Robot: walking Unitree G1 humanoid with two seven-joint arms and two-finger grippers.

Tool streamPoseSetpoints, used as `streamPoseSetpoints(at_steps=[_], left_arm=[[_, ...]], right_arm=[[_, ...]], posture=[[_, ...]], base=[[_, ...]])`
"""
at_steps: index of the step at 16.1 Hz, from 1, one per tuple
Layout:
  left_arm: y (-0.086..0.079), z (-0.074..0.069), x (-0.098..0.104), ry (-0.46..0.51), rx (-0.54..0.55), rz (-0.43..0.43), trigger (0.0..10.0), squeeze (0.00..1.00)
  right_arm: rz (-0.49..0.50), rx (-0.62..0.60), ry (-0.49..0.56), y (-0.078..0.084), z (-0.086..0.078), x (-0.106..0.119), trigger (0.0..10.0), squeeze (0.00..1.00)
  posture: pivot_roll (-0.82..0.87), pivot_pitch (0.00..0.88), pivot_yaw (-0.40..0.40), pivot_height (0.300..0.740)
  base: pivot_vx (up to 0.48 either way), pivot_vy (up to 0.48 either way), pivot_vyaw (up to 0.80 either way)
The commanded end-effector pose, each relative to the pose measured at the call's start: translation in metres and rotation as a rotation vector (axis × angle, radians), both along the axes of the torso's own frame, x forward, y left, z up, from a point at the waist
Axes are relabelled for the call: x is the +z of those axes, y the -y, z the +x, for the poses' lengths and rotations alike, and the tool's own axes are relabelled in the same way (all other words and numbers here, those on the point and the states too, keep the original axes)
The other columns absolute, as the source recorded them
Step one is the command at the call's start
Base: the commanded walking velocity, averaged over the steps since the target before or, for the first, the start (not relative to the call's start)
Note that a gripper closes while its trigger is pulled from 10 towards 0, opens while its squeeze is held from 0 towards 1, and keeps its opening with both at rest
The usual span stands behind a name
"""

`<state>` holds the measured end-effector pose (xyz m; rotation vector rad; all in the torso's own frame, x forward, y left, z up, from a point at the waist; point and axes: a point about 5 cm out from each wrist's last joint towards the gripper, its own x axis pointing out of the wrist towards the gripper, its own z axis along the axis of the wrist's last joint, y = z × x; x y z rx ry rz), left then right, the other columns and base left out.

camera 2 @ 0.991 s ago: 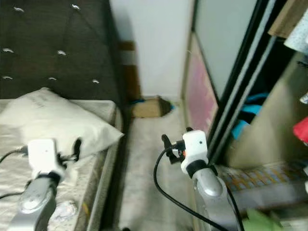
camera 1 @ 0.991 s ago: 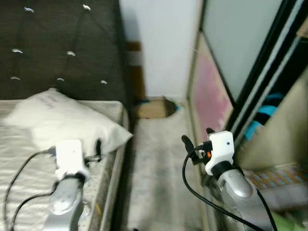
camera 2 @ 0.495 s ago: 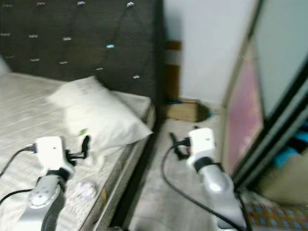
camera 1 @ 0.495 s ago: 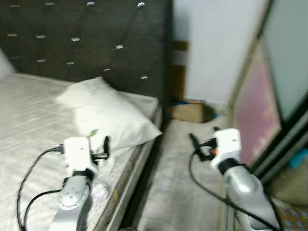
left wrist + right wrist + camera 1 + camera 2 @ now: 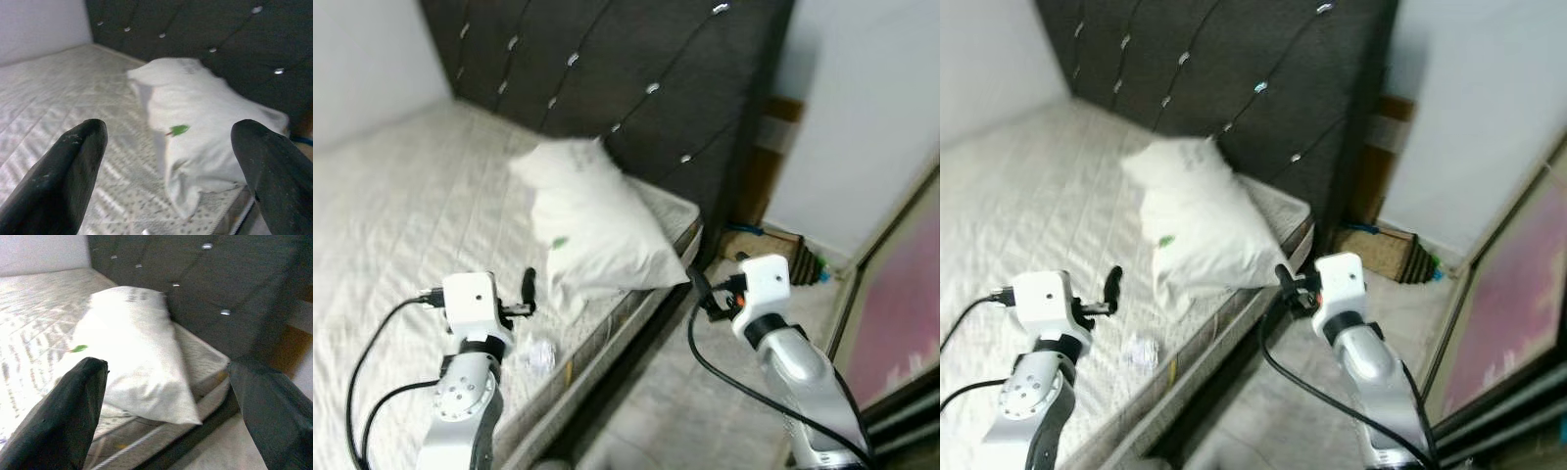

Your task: Clean up the room

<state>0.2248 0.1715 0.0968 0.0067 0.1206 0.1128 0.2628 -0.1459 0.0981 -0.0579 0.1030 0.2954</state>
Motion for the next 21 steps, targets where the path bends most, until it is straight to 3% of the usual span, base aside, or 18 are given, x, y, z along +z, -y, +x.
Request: streamPoseSetpoints(at_steps=[1,3,10,17,21], left_arm=[[-0.004,0.001,0.003,0.015,0.021,0.018,10.0,0.00],[-0.003,0.002,0.001,0.003,0.018,0.001,10.0,0.00],[0.006,0.008,0.004,0.022,-0.078,-0.018,10.0,0.00],[0.002,0.006,0.006,0.025,-0.069,0.026,10.0,0.00],[0.003,0.005,0.006,0.026,-0.085,0.006,10.0,0.00]], right_arm=[[0.015,0.002,-0.007,-0.001,0.000,-0.001,10.0,0.00],[-0.003,0.001,-0.016,0.002,-0.001,-0.003,10.0,0.00],[-0.015,-0.049,-0.008,0.006,-0.001,-0.006,10.0,0.00],[0.000,-0.055,0.004,0.003,0.004,-0.005,10.0,0.00],[0.014,-0.069,0.008,0.004,0.004,-0.004,10.0,0.00]], posture=[[0.05,0.000,-0.053,0.740],[0.04,0.000,-0.055,0.740],[0.03,0.012,-0.015,0.740],[0.05,0.014,0.003,0.740],[0.04,0.015,0.008,0.740]], base=[[0.000,0.000,0.00],[0.000,0.000,0.00],[0.000,0.000,0.80],[0.000,0.000,0.80],[0.000,0.000,0.80]])
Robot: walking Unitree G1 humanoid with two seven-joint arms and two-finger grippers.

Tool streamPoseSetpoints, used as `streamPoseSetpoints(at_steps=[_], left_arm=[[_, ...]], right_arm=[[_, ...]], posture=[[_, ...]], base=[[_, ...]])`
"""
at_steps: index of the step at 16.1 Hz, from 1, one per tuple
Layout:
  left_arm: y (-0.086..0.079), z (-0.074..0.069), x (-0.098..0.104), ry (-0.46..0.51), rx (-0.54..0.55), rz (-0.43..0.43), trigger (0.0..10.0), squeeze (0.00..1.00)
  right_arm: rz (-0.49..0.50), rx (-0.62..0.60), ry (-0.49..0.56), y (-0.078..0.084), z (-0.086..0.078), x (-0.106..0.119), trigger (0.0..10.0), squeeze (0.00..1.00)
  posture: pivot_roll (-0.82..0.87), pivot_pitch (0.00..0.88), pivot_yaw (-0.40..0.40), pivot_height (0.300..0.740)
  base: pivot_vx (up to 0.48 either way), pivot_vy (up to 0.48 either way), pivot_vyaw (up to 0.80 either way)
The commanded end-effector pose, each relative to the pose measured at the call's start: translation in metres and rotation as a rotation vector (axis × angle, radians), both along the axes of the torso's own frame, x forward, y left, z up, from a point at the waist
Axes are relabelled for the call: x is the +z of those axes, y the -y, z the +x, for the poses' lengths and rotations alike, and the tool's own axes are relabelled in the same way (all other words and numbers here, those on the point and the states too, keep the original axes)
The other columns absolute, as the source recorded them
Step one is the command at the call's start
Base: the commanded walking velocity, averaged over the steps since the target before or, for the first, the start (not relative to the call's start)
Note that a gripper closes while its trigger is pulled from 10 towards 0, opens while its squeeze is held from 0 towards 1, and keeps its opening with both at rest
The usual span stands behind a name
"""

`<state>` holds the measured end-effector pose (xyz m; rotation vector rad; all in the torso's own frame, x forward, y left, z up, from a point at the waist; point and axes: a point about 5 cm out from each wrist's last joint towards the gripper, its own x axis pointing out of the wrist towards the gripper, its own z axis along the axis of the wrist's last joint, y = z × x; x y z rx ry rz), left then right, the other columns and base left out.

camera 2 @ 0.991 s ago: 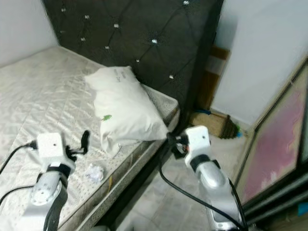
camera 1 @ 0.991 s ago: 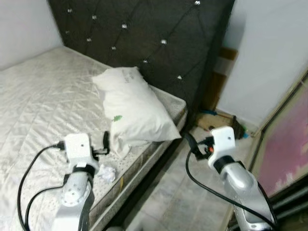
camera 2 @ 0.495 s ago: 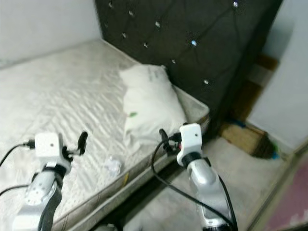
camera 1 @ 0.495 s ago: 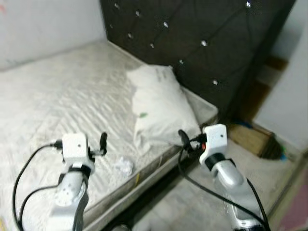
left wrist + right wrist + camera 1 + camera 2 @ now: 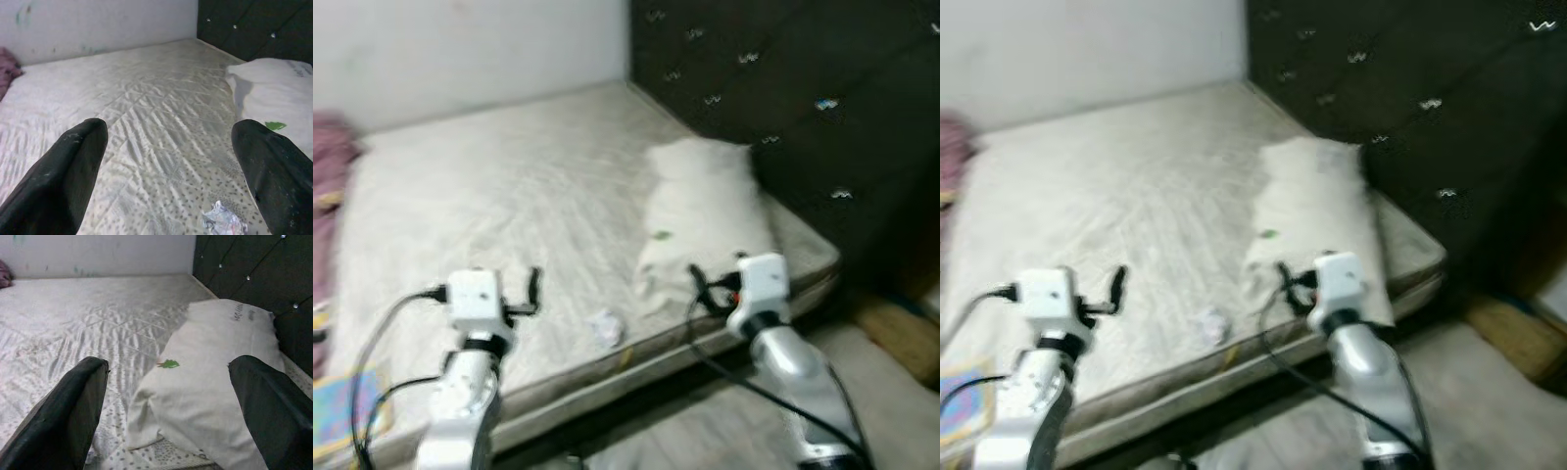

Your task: Clean up the room

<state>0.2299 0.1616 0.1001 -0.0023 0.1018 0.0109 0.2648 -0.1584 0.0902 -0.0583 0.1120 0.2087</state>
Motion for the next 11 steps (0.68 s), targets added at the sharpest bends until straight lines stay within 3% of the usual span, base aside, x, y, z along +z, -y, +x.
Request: streamPoseSetpoints(at_steps=[1,11], left_arm=[[-0.0069,0.0000,0.0026,0.005,0.012,0.013,10.0,0.00],[-0.0014,0.0007,0.0048,0.012,-0.035,-0.030,10.0,0.00]], right_arm=[[0.022,0.016,0.014,-0.0083,0.0021,0.0039,10.0,0.00],[0.044,-0.004,0.040,-0.0064,0.0048,0.0105,10.0,0.00]], posture=[[0.04,0.015,0.008,0.740],[0.03,0.029,0.016,0.740]], base=[[0.000,0.000,0.80],[0.000,0.000,0.80]])
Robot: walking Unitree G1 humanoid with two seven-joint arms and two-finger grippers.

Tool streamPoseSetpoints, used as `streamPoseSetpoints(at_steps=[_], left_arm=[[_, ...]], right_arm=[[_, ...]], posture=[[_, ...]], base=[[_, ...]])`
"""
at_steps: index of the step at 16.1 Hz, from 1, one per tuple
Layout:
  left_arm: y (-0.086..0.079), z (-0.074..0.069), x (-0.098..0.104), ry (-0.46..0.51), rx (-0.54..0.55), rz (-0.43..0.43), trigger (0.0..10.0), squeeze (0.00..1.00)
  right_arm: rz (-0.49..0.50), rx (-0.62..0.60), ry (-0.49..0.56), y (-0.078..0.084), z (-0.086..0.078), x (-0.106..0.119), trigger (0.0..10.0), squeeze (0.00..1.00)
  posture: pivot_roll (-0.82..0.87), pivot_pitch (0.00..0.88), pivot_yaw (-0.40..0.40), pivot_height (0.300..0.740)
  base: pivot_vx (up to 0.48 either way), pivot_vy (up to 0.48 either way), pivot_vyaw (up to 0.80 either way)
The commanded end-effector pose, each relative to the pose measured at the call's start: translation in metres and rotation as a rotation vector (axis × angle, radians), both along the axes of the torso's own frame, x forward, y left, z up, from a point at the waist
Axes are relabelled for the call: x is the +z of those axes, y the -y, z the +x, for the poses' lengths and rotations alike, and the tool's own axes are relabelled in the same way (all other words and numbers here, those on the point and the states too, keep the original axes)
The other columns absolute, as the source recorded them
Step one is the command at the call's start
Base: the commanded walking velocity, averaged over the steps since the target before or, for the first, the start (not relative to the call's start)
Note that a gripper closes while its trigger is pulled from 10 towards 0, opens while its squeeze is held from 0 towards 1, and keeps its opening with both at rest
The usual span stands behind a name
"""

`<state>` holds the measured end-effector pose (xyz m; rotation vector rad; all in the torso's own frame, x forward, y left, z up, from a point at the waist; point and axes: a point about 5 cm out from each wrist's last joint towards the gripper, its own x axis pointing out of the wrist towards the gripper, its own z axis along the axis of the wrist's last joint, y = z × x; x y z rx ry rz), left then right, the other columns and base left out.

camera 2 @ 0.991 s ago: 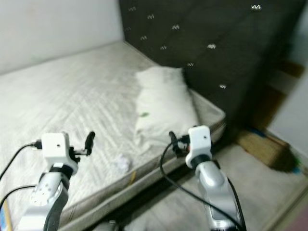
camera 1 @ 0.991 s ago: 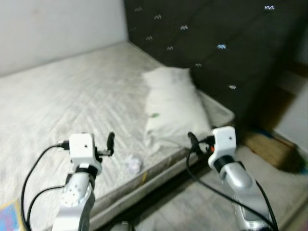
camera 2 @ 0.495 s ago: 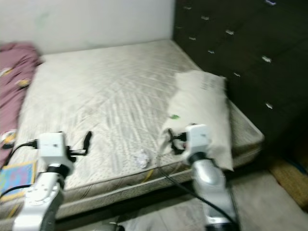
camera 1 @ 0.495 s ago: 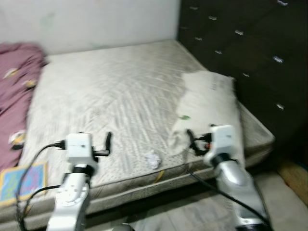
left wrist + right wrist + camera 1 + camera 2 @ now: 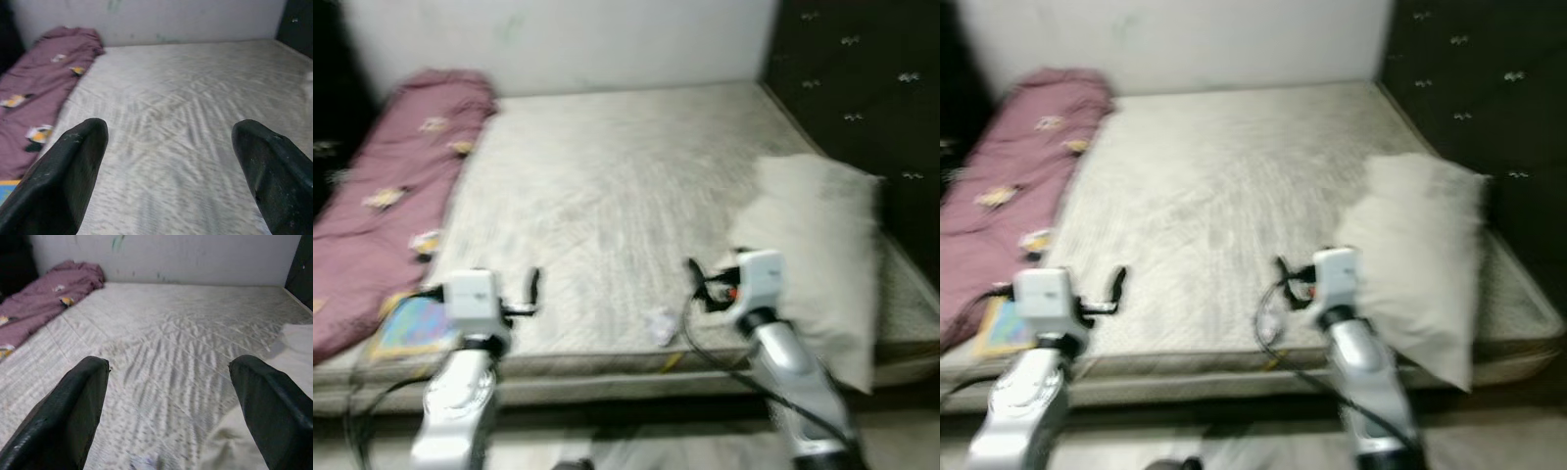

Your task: Clean up the room

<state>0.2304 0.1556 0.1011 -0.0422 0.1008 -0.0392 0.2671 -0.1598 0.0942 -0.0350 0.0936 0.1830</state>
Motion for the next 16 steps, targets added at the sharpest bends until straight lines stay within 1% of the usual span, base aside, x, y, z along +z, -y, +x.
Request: streamPoseSetpoints(at_steps=[1,2,5,8,16], left_arm=[[-0.0072,0.0002,0.0040,0.011,0.012,0.011,10.0,0.00],[-0.0066,0.0001,0.0042,0.013,0.004,0.004,10.0,0.00],[-0.0049,-0.0003,0.0056,0.023,-0.017,-0.010,10.0,0.00],[-0.0039,-0.0006,0.0062,0.025,-0.035,-0.023,10.0,0.00],[-0.0028,-0.0002,0.0059,0.022,-0.047,-0.031,10.0,0.00]], right_arm=[[0.020,0.022,0.025,-0.0077,0.0025,0.0066,10.0,0.00],[0.025,0.019,0.027,-0.0074,0.0024,0.0068,10.0,0.00],[0.062,0.001,0.028,-0.0045,0.0030,0.0072,10.0,0.00],[0.061,-0.001,0.030,-0.0044,0.0044,0.0076,10.0,0.00],[0.064,-0.020,0.026,-0.0011,0.0061,0.0075,10.0,0.00]], posture=[[0.03,0.031,0.015,0.740],[0.03,0.030,0.016,0.740],[0.03,0.035,0.014,0.740],[0.03,0.035,0.013,0.740],[0.03,0.032,0.012,0.740]], base=[[0.000,0.000,0.80],[0.000,0.000,0.80],[0.000,0.000,0.00],[0.284,0.000,0.00],[0.355,0.000,0.00]])
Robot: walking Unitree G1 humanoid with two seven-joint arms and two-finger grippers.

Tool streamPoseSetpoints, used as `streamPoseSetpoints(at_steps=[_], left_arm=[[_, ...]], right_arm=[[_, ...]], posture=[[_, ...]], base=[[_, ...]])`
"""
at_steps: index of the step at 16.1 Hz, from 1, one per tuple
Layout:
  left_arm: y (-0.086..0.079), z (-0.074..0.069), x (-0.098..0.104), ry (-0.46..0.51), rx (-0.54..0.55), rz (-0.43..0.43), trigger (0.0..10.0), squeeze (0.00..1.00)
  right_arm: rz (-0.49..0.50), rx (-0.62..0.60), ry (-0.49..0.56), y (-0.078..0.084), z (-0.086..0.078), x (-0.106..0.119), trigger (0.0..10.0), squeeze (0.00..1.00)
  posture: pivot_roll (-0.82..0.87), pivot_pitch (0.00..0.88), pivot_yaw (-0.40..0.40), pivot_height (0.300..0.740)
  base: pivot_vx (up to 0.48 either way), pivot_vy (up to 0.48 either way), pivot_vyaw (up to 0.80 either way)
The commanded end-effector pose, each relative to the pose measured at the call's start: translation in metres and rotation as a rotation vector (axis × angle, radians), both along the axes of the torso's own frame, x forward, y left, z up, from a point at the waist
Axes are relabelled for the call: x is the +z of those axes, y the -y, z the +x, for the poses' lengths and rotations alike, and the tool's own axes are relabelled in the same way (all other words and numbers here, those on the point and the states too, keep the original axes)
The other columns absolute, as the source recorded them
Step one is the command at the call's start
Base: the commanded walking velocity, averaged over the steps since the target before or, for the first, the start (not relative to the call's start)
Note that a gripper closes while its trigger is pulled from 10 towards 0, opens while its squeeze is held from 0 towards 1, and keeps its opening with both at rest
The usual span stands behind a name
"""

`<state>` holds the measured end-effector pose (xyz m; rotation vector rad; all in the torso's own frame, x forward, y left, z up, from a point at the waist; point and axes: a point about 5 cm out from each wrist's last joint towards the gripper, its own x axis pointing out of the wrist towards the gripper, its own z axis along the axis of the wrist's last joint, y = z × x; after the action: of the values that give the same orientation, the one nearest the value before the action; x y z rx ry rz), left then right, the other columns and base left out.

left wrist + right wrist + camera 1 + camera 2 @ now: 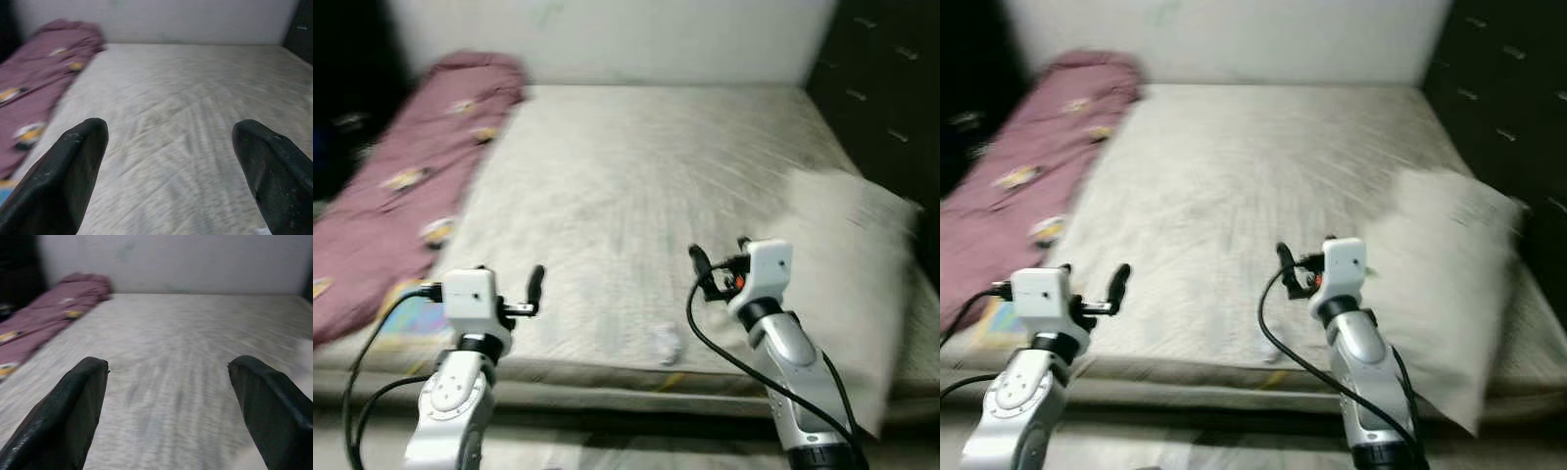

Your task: Clean up the room

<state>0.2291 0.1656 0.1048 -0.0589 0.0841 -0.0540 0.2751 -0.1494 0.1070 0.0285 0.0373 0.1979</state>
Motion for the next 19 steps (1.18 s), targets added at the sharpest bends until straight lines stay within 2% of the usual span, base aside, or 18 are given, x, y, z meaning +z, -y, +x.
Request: streamPoseSetpoints(at_steps=[1,3,7,12,19], left_arm=[[0.0073,0.0008,0.0019,0.005,-0.036,-0.014,10.0,0.00],[0.0073,0.0007,0.0015,0.001,-0.032,-0.011,10.0,0.00],[0.0051,0.0017,-0.0018,-0.023,0.010,0.003,10.0,0.00],[0.0038,0.0010,-0.0029,-0.034,0.017,-0.006,10.0,0.00],[0.0029,0.0007,-0.0035,-0.050,0.038,-0.009,10.0,0.00]], right_arm=[[-0.004,-0.032,-0.025,0.0095,-0.0019,-0.0054,10.0,0.00],[-0.002,-0.035,-0.028,0.0098,-0.0017,-0.0056,10.0,0.00],[0.013,-0.050,-0.047,0.0128,-0.0017,-0.0085,10.0,0.00],[0.018,-0.052,-0.055,0.0126,-0.0020,-0.0099,10.0,0.00],[0.021,-0.048,-0.052,0.0120,-0.0030,-0.0092,10.0,0.00]], posture=[[0.03,0.032,0.012,0.740],[0.03,0.030,0.012,0.740],[0.03,0.028,0.012,0.740],[0.03,0.027,0.015,0.740],[0.03,0.038,0.015,0.740]], base=[[0.368,0.000,0.00],[0.338,0.000,0.00],[0.000,0.000,0.00],[0.000,0.000,-0.72],[0.000,0.000,0.00]])
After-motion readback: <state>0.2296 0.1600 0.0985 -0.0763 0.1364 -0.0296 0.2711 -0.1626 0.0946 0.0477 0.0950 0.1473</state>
